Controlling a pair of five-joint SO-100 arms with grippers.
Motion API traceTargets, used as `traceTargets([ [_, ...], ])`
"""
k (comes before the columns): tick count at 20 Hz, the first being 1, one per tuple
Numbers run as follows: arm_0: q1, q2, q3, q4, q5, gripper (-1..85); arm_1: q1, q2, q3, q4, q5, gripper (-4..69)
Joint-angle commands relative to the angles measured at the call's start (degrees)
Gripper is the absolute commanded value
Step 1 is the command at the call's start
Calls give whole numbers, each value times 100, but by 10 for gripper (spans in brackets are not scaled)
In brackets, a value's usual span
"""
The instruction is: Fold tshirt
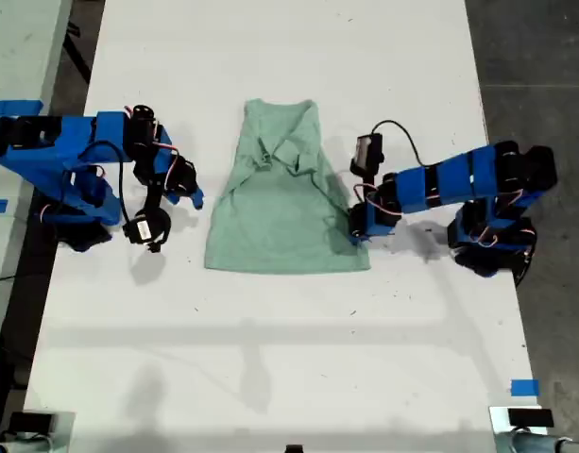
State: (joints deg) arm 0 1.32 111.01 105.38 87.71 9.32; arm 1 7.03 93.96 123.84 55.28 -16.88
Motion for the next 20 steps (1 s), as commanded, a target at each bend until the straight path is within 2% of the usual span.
traceTargets([
  [1,105,88,-193,-53,-70,130,-167,176,-457,853,62,-22],
  [6,141,114,-193,-62,-70,125,-466,132,-2294,2373,-70,-22],
  [7,158,114,-193,-62,-88,124,-501,88,-2628,2505,-79,-22],
  [10,176,123,-202,-70,-105,122,-545,114,-3322,2382,-44,-22],
  [14,176,70,-264,-114,-105,120,-387,9,-3164,650,176,-22],
  [17,176,35,-308,-114,-105,119,-193,-334,-2224,-1081,536,-22],
  [19,176,26,-325,-79,-105,119,-70,-756,-1758,-1863,729,-22],
  [20,185,26,-334,-62,-105,120,-26,-1037,-1688,-2039,800,-22],
])
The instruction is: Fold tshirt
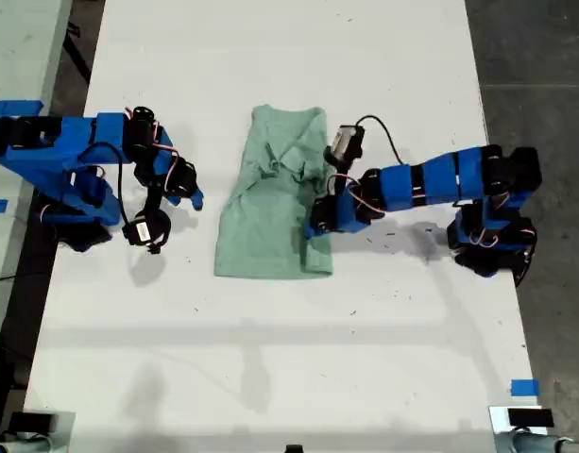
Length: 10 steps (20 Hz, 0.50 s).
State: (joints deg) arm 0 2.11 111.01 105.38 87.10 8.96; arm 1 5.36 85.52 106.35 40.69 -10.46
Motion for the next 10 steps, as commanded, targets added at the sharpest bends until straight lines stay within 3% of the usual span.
traceTargets([
  [1,114,26,-334,0,-70,123,149,-510,35,-650,167,-20],
  [2,114,26,-334,-18,-70,124,141,-782,-114,-589,141,47],
  [3,114,18,-352,-26,-70,126,105,-888,-290,-422,70,180],
  [4,105,-9,-378,-26,-62,129,79,-853,-422,-229,26,256],
  [6,114,-62,-448,-9,-62,133,35,-536,-905,606,-70,292],
  [10,158,-79,-492,-26,-79,137,-97,378,-2856,3164,-431,304],
])
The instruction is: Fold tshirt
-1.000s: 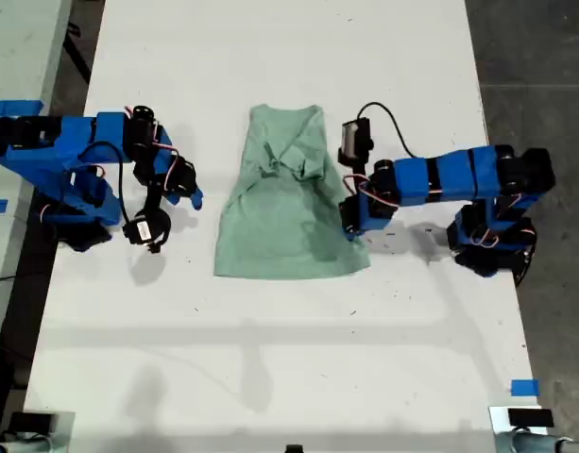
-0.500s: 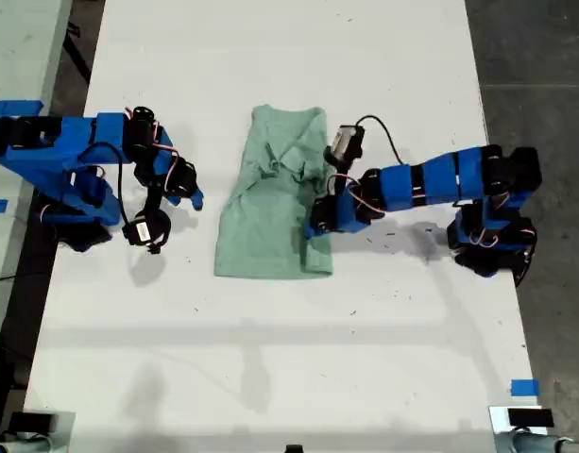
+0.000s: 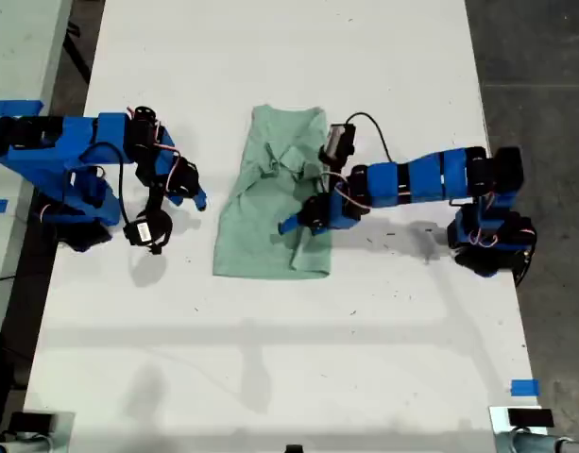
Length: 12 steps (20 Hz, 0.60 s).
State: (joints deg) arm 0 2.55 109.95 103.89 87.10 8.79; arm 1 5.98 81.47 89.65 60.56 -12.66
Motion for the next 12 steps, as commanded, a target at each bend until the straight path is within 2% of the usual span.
traceTargets([
  [1,114,18,-378,-26,-62,137,-211,993,-1538,1635,-299,304],
  [4,141,-26,-510,-9,-62,137,-325,1828,-1371,2355,-281,302],
  [6,176,-26,-580,-53,-114,143,-325,2461,-615,2417,-114,302],
  [8,229,-105,-729,-97,-123,190,-308,3067,141,2294,35,302],
  [10,308,-352,-1090,-62,-88,290,-281,3586,765,2153,158,297],
  [12,360,-729,-1591,70,-26,353,-272,4061,1204,2004,211,289],
])
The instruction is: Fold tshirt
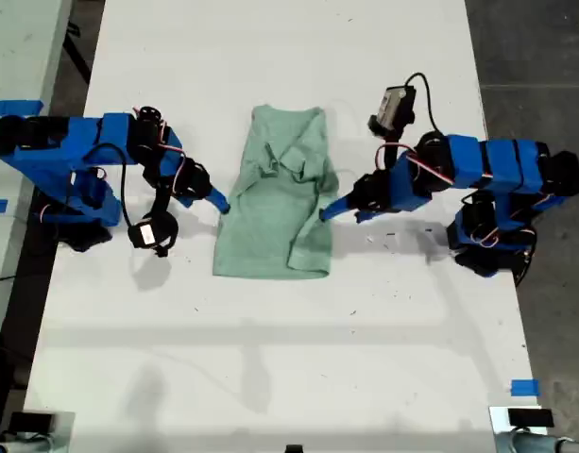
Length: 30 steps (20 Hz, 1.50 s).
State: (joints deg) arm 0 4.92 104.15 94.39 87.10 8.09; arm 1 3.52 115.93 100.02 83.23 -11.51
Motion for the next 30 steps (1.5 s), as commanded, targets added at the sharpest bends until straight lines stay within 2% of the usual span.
traceTargets([
  [1,141,-308,-817,62,141,364,-18,809,325,-325,123,282],
  [5,88,-677,-694,-264,202,368,0,1266,729,-404,185,269],
  [12,-193,-1283,1441,-2417,-18,327,-62,1354,923,-413,193,265],
  [13,-193,-1512,1477,-2575,-62,313,-70,1397,967,-413,202,264],
  [15,-185,-1960,1433,-2839,-70,212,-70,1503,1090,-413,229,262],
  [16,-167,-2101,1406,-3015,-53,83,-70,1582,1160,-422,246,260],
  [17,-167,-2180,1371,-3085,-79,1,-79,1652,1248,-448,264,256],
  [20,-176,-2048,1222,-2777,-237,0,-114,1881,1547,-606,325,244],
  [27,-255,-2004,-712,-729,-325,0,-141,2145,1890,-844,378,229],
  [30,-246,-2531,-1907,-554,-272,0,-167,2145,1951,-888,404,229],
])
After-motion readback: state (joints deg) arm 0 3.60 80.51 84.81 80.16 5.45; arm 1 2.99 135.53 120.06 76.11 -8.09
